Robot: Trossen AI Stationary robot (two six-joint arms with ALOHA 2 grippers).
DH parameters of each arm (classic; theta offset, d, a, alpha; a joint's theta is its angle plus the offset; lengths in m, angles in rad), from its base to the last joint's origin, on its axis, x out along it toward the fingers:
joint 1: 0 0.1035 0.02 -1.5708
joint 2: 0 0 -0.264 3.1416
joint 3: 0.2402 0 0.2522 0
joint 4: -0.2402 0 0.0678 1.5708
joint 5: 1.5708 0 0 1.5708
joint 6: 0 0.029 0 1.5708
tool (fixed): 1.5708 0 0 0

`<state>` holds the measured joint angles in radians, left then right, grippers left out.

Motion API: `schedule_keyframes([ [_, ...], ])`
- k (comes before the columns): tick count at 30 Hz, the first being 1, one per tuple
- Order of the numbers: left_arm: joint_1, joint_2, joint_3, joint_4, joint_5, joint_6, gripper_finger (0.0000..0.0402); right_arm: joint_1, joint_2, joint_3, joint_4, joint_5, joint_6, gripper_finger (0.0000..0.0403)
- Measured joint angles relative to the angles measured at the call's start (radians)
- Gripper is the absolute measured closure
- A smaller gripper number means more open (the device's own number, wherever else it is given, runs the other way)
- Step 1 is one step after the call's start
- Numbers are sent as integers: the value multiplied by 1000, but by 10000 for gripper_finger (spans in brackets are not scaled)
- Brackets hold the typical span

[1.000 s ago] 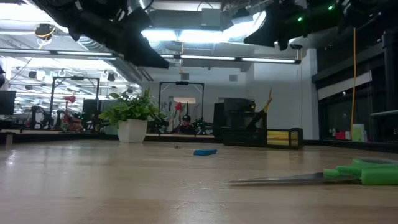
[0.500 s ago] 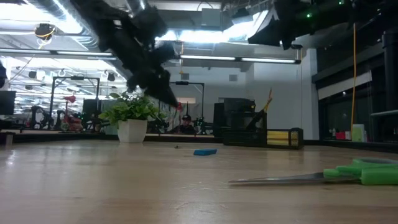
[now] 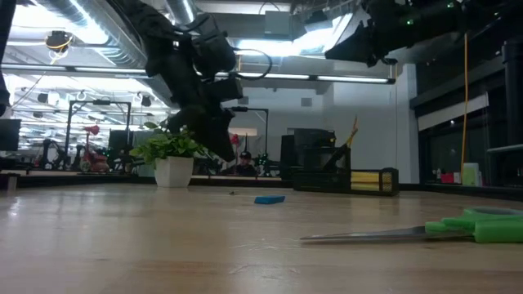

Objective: Pick and place office supplies into organizer
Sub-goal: Put the brown binder clip into the black desk organizer

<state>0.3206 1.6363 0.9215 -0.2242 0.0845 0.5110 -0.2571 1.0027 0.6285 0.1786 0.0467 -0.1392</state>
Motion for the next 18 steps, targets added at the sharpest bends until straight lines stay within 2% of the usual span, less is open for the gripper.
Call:
schedule_keyframes([
  [4,-35,0,0,-24,0,1,310,-5,17,0,2,0,0,399],
  [9,-76,0,0,-34,-6,64,283,-18,47,0,2,0,3,387],
  [18,-69,0,0,-28,-5,87,277,-22,100,0,27,0,29,398],
])
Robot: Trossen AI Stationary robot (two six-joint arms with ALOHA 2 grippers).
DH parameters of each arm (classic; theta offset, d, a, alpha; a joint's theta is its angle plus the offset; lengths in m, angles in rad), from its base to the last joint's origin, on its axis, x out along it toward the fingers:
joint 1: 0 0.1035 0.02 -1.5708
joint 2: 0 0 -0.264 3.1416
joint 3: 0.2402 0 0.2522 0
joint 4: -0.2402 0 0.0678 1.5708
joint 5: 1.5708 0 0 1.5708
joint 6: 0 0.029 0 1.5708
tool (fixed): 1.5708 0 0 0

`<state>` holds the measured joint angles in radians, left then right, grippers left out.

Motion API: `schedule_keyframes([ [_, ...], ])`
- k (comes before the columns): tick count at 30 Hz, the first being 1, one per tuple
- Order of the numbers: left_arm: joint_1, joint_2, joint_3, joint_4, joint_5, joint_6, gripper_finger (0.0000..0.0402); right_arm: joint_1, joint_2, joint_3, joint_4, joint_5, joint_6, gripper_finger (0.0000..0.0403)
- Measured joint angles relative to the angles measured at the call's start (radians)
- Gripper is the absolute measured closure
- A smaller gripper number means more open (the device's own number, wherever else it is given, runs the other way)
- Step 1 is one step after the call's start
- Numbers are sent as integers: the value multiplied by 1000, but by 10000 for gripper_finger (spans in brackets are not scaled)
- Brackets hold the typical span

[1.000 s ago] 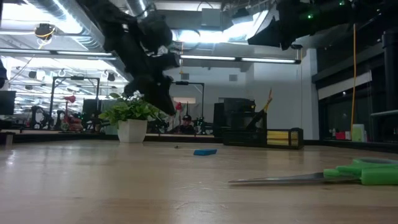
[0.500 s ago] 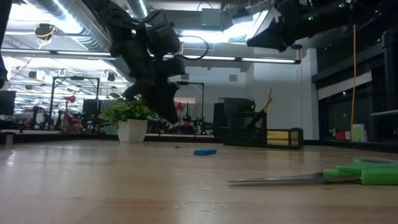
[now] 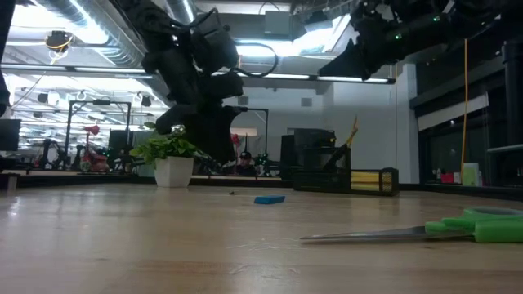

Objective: Pick and place office supplies into organizer
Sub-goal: Put the brown binder clip into the black desk organizer

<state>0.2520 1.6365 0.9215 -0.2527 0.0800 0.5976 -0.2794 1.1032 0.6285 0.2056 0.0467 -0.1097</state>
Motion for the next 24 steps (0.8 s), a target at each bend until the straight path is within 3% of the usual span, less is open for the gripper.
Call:
schedule_keyframes([
  [12,1,164,70,-5,-11,0,278,0,15,0,60,0,-3,372],
  [24,39,214,139,-133,-2,1,278,0,14,0,50,0,-4,394],
])
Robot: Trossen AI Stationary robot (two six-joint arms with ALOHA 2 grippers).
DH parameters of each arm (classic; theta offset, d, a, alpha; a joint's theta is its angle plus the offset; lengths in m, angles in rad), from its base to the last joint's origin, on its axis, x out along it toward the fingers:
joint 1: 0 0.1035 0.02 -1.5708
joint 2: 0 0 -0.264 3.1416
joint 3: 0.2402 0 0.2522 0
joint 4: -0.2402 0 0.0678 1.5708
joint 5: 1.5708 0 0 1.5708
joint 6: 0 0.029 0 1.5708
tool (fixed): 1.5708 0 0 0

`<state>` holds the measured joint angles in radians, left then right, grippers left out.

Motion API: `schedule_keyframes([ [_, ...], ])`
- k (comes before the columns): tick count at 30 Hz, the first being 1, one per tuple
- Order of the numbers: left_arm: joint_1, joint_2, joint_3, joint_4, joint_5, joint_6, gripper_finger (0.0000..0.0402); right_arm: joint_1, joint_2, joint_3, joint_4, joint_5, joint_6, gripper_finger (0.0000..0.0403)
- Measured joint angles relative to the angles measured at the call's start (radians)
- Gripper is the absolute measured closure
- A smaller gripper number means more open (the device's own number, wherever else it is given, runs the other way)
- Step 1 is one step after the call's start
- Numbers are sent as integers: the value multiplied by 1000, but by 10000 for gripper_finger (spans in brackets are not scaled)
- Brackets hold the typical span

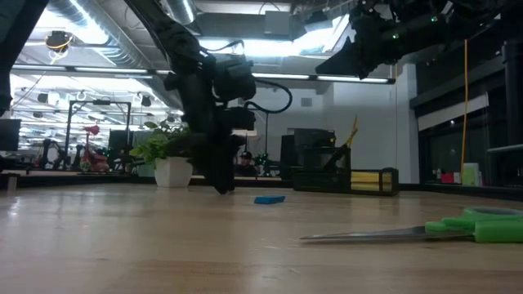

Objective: Pick and place office supplies into organizer
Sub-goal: Put the brown binder clip into the black desk organizer

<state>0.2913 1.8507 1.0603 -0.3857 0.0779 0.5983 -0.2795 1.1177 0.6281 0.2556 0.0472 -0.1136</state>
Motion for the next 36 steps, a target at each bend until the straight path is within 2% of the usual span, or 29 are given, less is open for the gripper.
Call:
schedule_keyframes([
  [9,-2,0,-1,-7,22,18,278,0,0,0,0,0,0,385],
  [16,-3,11,-3,2,130,18,278,0,0,0,0,0,0,381],
  [25,7,16,-3,42,119,-7,278,0,0,0,-5,0,0,397],
  [36,6,16,-1,34,69,-62,278,0,0,0,-6,0,-1,378],
])
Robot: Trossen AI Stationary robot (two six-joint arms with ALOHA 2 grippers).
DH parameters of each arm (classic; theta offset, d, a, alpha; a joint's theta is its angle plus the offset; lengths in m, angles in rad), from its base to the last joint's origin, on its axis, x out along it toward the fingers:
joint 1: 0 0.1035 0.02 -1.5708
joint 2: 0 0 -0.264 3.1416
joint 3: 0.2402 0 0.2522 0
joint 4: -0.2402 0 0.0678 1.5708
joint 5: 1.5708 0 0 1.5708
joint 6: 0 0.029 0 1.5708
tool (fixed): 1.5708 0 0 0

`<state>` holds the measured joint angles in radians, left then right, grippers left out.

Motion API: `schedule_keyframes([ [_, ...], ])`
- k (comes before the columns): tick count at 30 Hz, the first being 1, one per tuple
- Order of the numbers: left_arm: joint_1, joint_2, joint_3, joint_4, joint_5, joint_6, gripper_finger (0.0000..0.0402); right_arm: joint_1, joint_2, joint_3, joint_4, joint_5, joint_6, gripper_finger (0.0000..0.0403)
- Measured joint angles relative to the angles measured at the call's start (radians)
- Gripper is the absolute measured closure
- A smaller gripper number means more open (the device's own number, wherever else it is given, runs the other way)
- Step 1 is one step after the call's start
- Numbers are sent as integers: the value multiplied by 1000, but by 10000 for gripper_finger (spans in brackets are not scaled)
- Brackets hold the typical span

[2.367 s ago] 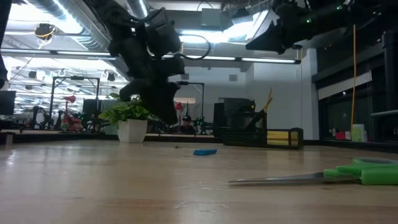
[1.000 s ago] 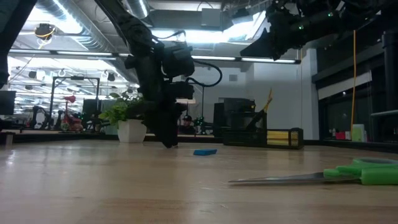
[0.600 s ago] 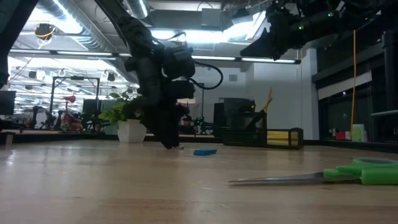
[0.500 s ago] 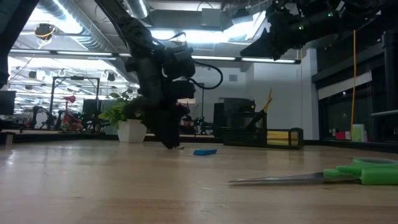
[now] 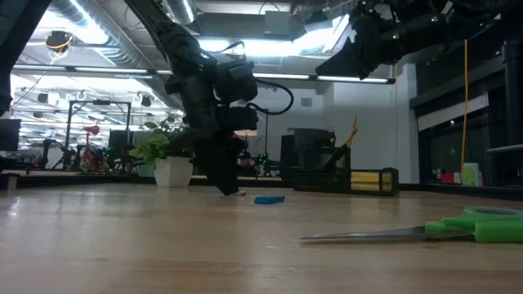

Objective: Pick and place office supplies into organizer
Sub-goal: Put the brown binder clip into the black desk organizer

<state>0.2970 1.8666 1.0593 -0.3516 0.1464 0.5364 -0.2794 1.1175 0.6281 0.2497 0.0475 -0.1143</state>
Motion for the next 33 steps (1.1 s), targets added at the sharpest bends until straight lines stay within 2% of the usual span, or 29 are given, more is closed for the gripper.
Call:
schedule_keyframes([
  [9,-10,-3,27,-16,-37,-91,278,0,0,0,0,0,0,398],
  [14,-15,-3,34,-16,-15,-154,276,0,0,0,-1,0,0,389],
  [22,-26,-3,35,-12,10,-265,241,0,0,0,-1,0,1,370],
  [29,-57,-3,35,20,-64,-317,219,0,0,0,-10,0,1,383],
  [33,-61,-3,35,30,-67,-353,217,0,0,0,-9,0,1,391],
])
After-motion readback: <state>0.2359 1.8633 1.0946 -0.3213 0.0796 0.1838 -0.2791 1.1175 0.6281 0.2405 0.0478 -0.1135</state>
